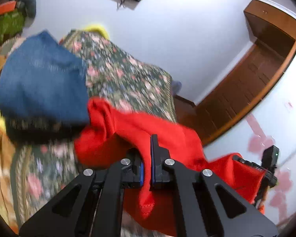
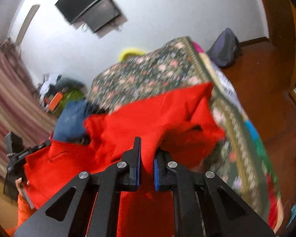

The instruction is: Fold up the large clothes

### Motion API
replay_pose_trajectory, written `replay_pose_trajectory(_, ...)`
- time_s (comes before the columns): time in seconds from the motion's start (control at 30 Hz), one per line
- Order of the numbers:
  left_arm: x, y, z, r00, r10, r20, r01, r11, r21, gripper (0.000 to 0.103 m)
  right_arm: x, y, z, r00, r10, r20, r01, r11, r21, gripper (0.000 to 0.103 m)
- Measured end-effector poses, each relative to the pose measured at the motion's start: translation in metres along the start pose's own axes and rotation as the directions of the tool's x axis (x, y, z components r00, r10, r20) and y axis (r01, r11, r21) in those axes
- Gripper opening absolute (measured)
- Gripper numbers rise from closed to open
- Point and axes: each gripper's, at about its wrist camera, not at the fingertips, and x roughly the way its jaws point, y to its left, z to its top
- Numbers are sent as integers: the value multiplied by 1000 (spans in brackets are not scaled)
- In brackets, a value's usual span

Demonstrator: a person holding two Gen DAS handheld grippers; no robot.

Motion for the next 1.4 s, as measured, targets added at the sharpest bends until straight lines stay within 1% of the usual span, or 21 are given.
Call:
replay_pose_trajectory(0.07,22,4,16,1000,30,6,-30,1000,-2,4,12,-15,17,1000,2,-1,-2,999,43,9)
replay_pose_trajectory(0.13,55,13,32,995,95,5,-95,995,3,4,35,-33,34,1000,-7,-2,7,998,69,9)
replay_pose_trajectory(0.2,85,20,40,986,166,-2,-166,986,28,4,53,-46,42,1000,-24,-18,25,997,80,9)
replay_pose_trajectory(0.27,116,28,42,969,247,-23,-244,966,88,5,78,-59,47,997,-53,-54,57,995,83,9)
replay_pose_trajectory(0.33,148,32,39,949,303,-86,-289,946,146,6,99,-71,50,993,-73,-97,82,992,97,10)
replay_pose_trajectory(0.37,161,34,35,935,338,-106,-316,932,178,6,105,-78,51,991,-71,-113,84,990,114,10)
replay_pose_trajectory(0.43,174,34,30,919,377,-114,-344,910,232,8,108,-86,52,992,-37,-119,53,990,130,10)
replay_pose_trajectory(0.47,176,32,26,916,385,-115,-348,903,252,10,107,-87,52,993,-29,-116,44,991,124,10)
replay_pose_trajectory(0.6,171,16,21,919,375,-124,-325,896,302,39,96,-81,54,992,-36,-124,47,996,82,13)
replay_pose_trajectory(0.67,160,5,21,921,371,-117,-318,892,321,41,86,-72,53,992,-55,-116,61,997,47,15)
replay_pose_trajectory(0.73,146,-8,23,928,357,-105,-306,893,330,51,80,-64,53,991,-79,-111,81,997,13,17)
replay_pose_trajectory(0.77,142,-11,23,931,352,-96,-304,894,330,53,78,-60,53,990,-94,-107,94,996,-1,18)
replay_pose_trajectory(0.83,124,-20,26,943,328,-56,-292,897,332,55,72,-52,52,986,-139,-93,135,990,-49,21)
replay_pose_trajectory(0.87,118,-25,27,946,319,-47,-286,898,334,55,68,-49,53,981,-184,-68,179,981,-76,24)
replay_pose_trajectory(0.93,111,-31,31,947,319,-40,-289,899,328,55,52,-43,54,963,-268,25,269,956,-116,49)
replay_pose_trajectory(0.97,108,-33,31,947,319,-37,-291,899,327,55,44,-42,55,960,-272,60,278,953,-121,54)
replay_pose_trajectory(1.07,101,-40,28,946,324,-27,-296,893,340,55,23,-43,57,971,-228,74,235,967,-101,55)
replay_pose_trajectory(1.17,96,-39,18,940,339,-32,-306,883,356,55,14,-40,50,969,-236,65,243,960,-136,55)
replay_pose_trajectory(1.27,99,-33,5,934,351,-66,-305,880,365,56,19,-36,37,966,-257,31,258,947,-193,55)
replay_pose_trajectory(1.33,105,-26,-6,928,357,-106,-298,881,367,56,29,-33,28,964,-264,0,257,939,-228,55)
replay_pose_trajectory(1.4,117,-19,-18,916,372,-153,-293,878,378,56,41,-30,22,962,-273,-28,258,933,-251,55)
